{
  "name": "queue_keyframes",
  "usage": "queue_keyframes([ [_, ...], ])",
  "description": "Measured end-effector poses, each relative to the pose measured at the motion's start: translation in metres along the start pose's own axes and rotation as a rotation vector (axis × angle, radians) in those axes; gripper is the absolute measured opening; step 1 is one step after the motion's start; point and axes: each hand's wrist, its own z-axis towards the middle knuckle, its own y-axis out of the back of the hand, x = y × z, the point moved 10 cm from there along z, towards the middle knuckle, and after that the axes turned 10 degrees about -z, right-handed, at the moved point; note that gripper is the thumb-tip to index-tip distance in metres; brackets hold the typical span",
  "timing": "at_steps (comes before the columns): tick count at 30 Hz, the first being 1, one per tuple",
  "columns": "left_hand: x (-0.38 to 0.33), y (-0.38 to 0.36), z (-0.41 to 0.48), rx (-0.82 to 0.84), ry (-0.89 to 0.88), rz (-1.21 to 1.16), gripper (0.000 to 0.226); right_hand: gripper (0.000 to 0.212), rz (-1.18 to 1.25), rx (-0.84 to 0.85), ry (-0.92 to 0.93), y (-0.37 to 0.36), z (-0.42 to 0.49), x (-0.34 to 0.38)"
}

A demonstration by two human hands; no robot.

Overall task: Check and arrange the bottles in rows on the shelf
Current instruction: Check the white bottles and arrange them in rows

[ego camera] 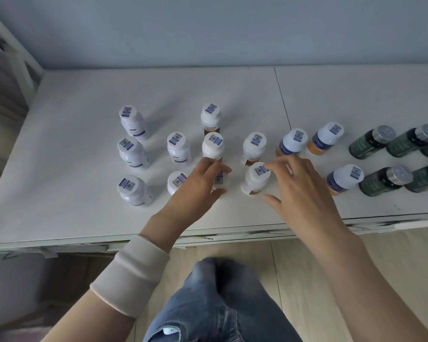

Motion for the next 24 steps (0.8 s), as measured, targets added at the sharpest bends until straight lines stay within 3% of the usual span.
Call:
queue_keyframes([
  [12,-0.006,-0.012,0.004,0.041,0.015,0.113,0.046,0.053,-0.012,0.105,-0.074,-0.008,0.006,-0.026],
  [17,-0.035,0.0,0.047,-0.122,-0.064,0.174,0.047,0.056,0.013,0.109,-0.047,-0.007,0.024,-0.046],
  [21,-0.026,-0.03,0.105,-0.015,0.134,0.246,0.054,0.054,0.035,0.118,0.007,-0.007,0.042,-0.062],
  [24,-0.016,-0.037,0.118,0.01,0.22,0.236,0.046,0.047,0.137,0.09,0.002,-0.01,0.053,-0.079],
])
